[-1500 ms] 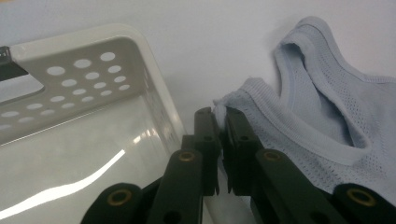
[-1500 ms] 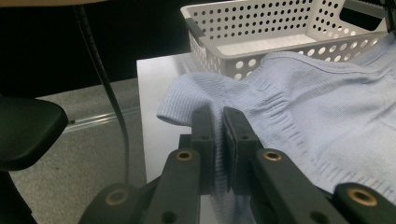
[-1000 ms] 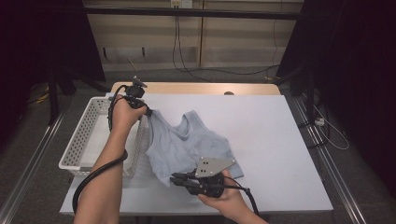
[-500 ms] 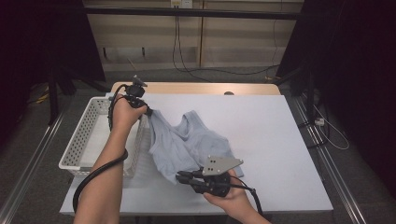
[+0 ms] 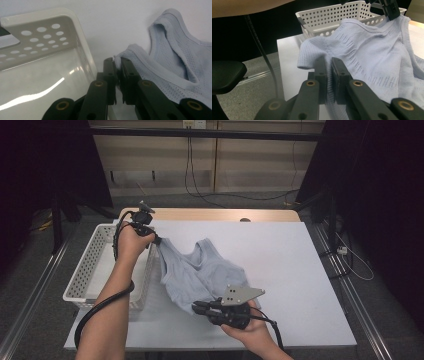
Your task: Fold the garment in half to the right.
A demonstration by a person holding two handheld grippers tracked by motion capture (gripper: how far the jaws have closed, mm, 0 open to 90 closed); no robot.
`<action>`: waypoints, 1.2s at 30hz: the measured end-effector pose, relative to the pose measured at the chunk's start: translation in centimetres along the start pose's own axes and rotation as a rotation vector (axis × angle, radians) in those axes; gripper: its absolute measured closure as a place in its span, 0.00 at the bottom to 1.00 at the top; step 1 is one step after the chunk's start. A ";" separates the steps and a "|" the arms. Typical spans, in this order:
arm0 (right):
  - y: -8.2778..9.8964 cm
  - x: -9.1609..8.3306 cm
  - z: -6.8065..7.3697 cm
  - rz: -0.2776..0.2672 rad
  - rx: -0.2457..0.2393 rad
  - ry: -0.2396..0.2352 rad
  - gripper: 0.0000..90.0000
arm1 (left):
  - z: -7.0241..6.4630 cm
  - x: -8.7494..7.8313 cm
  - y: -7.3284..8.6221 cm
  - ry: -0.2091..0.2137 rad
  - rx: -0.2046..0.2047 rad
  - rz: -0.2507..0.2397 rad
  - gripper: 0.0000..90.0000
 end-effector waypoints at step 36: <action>0.9 -2.8 -1.7 0.000 0.021 0.106 0.94 | -3.0 1.6 -3.0 0.007 0.040 -0.011 0.92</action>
Point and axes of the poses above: each handheld gripper's, and its own axes: x roughly forward along the jaws, y roughly out of its underside, z roughly to its left, the point moved 3 cm from there along x, roughly forward along the jaws, and after that the axes turned 6 degrees about -z, right-handed, at the moved point
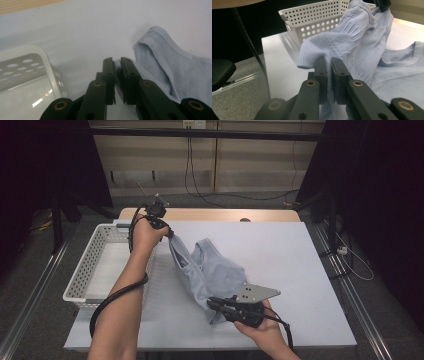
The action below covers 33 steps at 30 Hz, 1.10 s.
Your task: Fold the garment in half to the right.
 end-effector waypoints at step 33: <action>1.4 -1.5 -0.9 0.036 0.006 0.052 0.94 | -2.4 1.9 -1.5 0.035 0.038 -0.046 0.85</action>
Point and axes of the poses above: each handheld gripper's, and its own axes: x roughly forward along the jaws, y roughly out of its underside, z roughly to its left, the point moved 3 cm from there along x, roughly forward along the jaws, and after that the axes turned 6 degrees about -z, right-handed, at the moved point
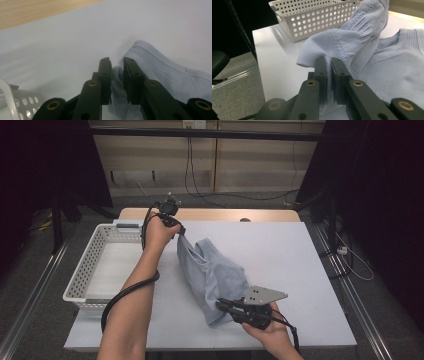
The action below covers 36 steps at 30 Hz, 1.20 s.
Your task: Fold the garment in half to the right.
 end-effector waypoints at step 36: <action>0.3 -1.2 -1.2 0.037 -0.035 0.063 0.94 | -2.1 0.6 -0.6 0.042 0.030 -0.062 0.65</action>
Point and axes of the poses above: each handheld gripper's, and its own axes: x roughly forward along the jaws, y roughly out of its underside, z roughly to its left, the point moved 3 cm from there along x, roughly forward along the jaws, and after that the axes turned 6 degrees about -z, right-handed, at the moved point
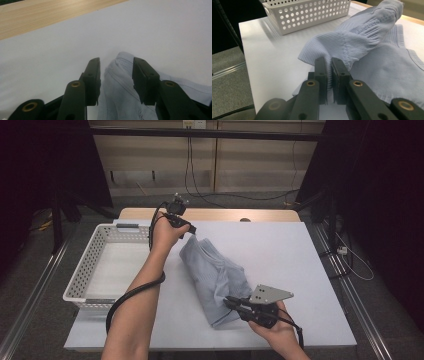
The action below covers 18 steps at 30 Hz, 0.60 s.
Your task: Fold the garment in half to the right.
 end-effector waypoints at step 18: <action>0.6 -1.1 -1.1 0.024 -0.028 0.053 0.94 | -0.2 -0.4 1.3 0.020 -0.011 -0.008 0.47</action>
Point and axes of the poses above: each handheld gripper's, and its own axes: x roughly forward along the jaws, y roughly out of its underside, z roughly to its left, the point moved 3 cm from there along x, roughly forward along the jaws, and after that the axes turned 6 degrees about -z, right-handed, at the moved point
